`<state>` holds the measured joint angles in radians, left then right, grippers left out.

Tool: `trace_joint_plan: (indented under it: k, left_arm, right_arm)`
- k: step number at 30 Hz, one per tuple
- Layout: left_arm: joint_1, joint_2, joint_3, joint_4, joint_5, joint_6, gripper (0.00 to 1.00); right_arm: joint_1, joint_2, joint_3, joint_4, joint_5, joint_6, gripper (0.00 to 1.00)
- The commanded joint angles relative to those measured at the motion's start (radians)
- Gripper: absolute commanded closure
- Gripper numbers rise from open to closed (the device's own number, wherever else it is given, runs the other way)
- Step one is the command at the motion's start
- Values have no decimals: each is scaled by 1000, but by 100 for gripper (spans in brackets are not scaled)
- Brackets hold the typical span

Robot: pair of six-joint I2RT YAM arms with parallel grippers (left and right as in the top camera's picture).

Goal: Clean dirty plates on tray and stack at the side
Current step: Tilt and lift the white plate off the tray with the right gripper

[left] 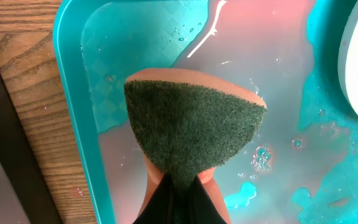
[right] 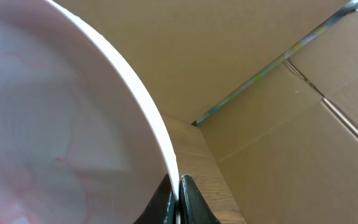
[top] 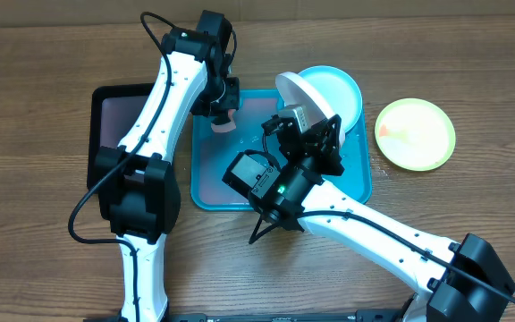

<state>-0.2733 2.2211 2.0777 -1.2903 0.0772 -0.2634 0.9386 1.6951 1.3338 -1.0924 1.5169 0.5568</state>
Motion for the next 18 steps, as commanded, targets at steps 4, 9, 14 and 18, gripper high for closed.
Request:
trace_joint_plan:
  k: [4,9,14,18]
  left_arm:
    - [-2,-1,16,2,-3,-14,96]
    - [-2,-1,16,2,-3,-14,96]
    - [-2,-1,16,2,-3,-14,96]
    - [-2,-1,16,2,-3,-14,96]
  right_arm:
    - [7,-24,23,5,8,13,96]
    - [7,-24,23,5,8,13,96]
    - [7,-24,23,5,8,13,96]
    - [7,-24,23,5,8,13,96]
